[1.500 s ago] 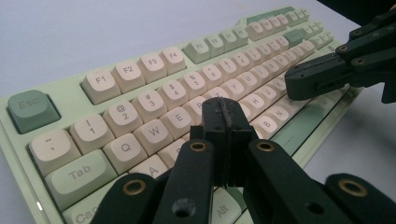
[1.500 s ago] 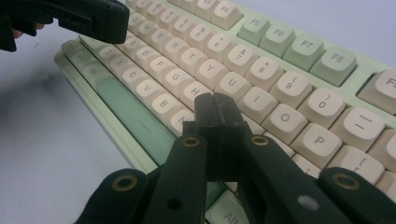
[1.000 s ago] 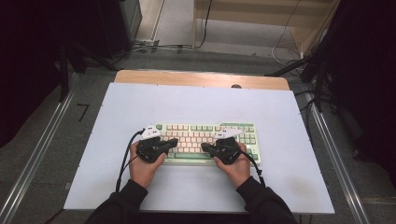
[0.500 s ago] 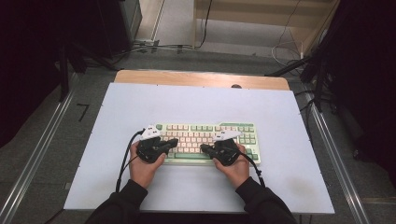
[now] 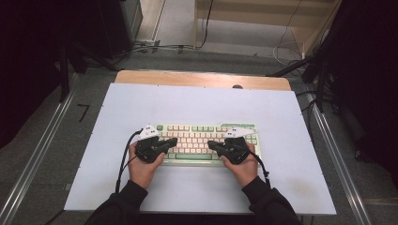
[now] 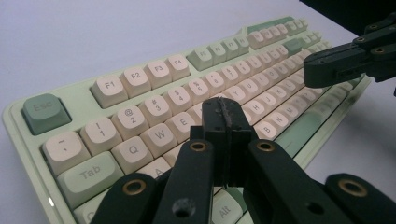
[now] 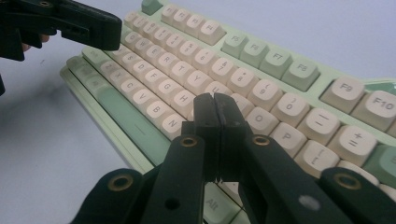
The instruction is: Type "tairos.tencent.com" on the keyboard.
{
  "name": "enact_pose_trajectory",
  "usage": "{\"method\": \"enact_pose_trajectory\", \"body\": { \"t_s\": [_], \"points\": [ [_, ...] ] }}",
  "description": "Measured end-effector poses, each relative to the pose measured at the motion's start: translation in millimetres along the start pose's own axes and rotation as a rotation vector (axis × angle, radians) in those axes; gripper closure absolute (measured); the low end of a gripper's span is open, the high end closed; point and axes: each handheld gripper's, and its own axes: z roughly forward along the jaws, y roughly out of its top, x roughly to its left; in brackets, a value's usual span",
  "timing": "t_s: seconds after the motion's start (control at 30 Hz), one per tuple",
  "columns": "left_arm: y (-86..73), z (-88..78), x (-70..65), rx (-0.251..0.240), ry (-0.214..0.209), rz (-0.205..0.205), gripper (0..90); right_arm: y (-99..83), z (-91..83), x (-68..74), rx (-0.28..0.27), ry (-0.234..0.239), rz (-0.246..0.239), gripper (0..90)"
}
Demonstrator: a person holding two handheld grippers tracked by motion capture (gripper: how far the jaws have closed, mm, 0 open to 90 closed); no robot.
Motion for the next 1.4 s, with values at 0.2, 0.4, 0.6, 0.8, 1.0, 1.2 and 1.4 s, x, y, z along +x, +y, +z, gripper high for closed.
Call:
{"method": "enact_pose_trajectory", "body": {
  "t_s": [0.2,0.4,0.6,0.8,1.0,1.2,1.4],
  "points": [
    [0.5,-8.2,4.7,-0.055,0.024,-0.033,87.4,-2.9,-11.0,-7.3,-0.028,-0.012,0.006,74.3],
    [-1.7,-22.5,10.1,-0.128,0.070,-0.061,66.6,-11.3,-29.4,-21.7,-0.076,-0.043,0.038,59.7],
    [-6.0,-39.0,11.8,-0.170,0.111,-0.081,53.1,-25.6,-61.2,-40.3,-0.135,-0.082,0.085,50.0],
    [-11.4,-51.1,11.6,-0.148,0.153,-0.095,40.7,-42.2,-89.5,-57.2,-0.157,-0.130,0.139,42.8],
    [-19.7,-68.6,15.1,-0.136,0.195,-0.111,32.5,-57.2,-116.2,-69.6,-0.161,-0.191,0.177,33.2],
    [-30.1,-88.4,22.4,-0.134,0.250,-0.140,29.3,-76.2,-137.3,-83.4,-0.148,-0.265,0.221,28.3],
    [-37.6,-100.4,29.4,-0.126,0.286,-0.159,26.8,-89.1,-152.6,-91.2,-0.149,-0.325,0.251,25.1]
  ]
}}
